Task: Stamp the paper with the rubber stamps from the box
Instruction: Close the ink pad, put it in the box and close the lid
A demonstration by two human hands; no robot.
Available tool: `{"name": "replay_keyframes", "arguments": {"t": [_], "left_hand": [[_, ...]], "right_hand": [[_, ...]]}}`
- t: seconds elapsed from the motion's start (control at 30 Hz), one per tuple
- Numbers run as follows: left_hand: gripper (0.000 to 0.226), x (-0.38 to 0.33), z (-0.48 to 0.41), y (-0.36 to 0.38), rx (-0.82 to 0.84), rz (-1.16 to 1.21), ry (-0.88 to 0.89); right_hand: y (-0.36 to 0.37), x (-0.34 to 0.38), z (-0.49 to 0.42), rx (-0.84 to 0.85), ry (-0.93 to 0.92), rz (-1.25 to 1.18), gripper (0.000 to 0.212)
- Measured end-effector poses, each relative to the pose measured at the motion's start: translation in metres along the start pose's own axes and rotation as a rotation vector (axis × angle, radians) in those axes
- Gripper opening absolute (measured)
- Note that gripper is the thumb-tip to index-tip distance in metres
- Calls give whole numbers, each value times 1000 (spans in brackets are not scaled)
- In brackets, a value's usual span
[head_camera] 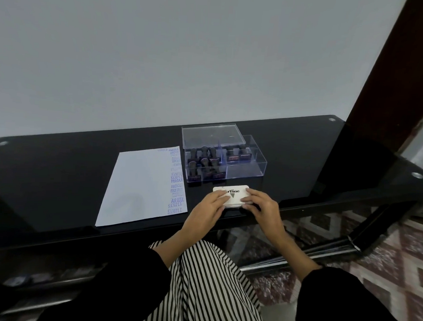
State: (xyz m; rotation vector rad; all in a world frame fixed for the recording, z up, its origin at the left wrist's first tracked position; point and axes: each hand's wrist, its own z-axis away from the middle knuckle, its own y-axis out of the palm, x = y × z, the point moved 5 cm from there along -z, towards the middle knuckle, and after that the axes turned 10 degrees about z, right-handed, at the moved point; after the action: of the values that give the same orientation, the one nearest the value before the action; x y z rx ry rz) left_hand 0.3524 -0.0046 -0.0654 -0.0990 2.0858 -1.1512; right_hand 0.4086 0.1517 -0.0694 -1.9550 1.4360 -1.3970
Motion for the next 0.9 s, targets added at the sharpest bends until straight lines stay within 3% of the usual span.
{"name": "replay_keyframes", "arguments": {"t": [0.13, 0.3, 0.5, 0.6, 0.73, 0.9], "left_hand": [[44, 4, 3, 10, 9, 8, -31], [45, 5, 3, 16, 7, 43, -39], [44, 9, 0, 14, -3, 77, -98], [43, 9, 0, 12, 1, 96, -98], [46, 11, -2, 11, 3, 79, -129], [51, 12, -4, 14, 16, 30, -215]], "right_hand": [[0, -1, 0, 19, 2, 5, 17], [6, 5, 0, 73, 64, 23, 37], [11, 3, -5, 114, 123, 9, 33], [9, 3, -6, 170, 158, -8, 45], [6, -4, -10, 204, 172, -45, 38], [8, -9, -16, 247, 174, -1, 52]]}}
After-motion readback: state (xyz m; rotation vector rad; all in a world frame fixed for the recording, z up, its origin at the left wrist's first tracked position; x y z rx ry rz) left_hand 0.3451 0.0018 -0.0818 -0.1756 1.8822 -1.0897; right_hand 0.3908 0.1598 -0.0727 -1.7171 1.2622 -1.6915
